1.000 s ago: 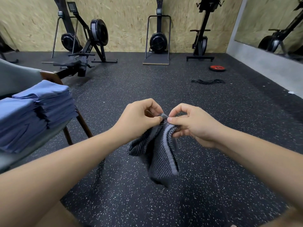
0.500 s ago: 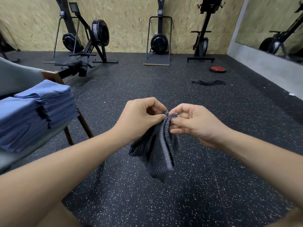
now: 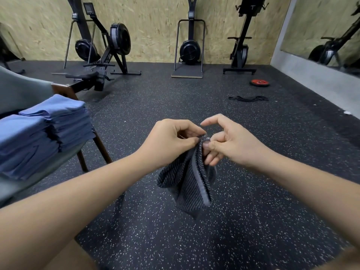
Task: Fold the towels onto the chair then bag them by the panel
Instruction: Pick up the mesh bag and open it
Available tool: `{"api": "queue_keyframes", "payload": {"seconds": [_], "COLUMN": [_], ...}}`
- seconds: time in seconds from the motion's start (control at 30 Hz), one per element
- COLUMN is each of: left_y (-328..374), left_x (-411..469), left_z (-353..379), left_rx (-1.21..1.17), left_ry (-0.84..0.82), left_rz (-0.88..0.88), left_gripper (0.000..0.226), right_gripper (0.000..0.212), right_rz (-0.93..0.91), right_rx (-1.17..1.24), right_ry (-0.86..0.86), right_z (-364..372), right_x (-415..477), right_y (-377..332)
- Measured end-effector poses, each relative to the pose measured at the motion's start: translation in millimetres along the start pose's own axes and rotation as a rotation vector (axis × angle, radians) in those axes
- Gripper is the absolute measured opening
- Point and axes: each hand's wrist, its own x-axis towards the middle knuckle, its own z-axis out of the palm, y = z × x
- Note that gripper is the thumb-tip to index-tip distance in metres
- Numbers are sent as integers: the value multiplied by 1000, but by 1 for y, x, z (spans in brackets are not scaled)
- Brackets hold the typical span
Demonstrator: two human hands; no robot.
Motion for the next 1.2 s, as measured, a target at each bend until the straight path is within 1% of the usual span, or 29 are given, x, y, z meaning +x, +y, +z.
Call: {"api": "queue_keyframes", "payload": {"seconds": [0.03, 0.13, 0.23, 0.33, 0.43, 0.53, 0.63, 0.7, 0.8, 0.87, 1.0, 1.1, 1.2], "left_y": [0, -1, -7, -19, -37, -48, -50, -49, -46, -46, -48, -50, -52], "left_x": [-1, -1, 2, 6, 7, 5, 4, 4, 6, 8, 13, 15, 17], "left_z": [0, 1, -1, -9, -18, -21, -21, -21, -21, -22, -25, -26, -29], "left_rx": [-12, -66, -102, -86, -54, -157, -264, -299, -342, -343, -304, -276, -197], "left_ry": [-10, -57, -77, -123, -202, -295, -393, -411, -375, -307, -155, -90, -50], "left_rz": [4, 23, 25, -57, -143, -247, -319, -320, -315, -309, -296, -319, -358], "left_gripper": [26, 31, 38, 36, 23, 14, 15, 19, 17, 16, 19, 23, 23], "right_gripper": [25, 6, 8, 12, 11, 6, 5, 7, 8, 11, 12, 10, 9], "right_rz": [11, 8, -76, -146, -158, -183, -174, -169, -180, -189, -178, -175, -175], "right_rx": [-12, -85, -252, -380, -375, -422, -432, -377, -361, -366, -362, -356, -358], "right_ry": [-33, -69, 15, 141, 227, 264, 289, 278, 288, 300, 294, 274, 254], "right_z": [-2, -7, -15, -27, -39, -45, -49, -51, -52, -53, -53, -49, -46], "right_x": [0, 1, 3, 5, 6, 5, 5, 5, 6, 6, 6, 5, 6], "right_y": [-1, 1, 4, 7, 12, 14, 17, 19, 22, 23, 25, 24, 23]}}
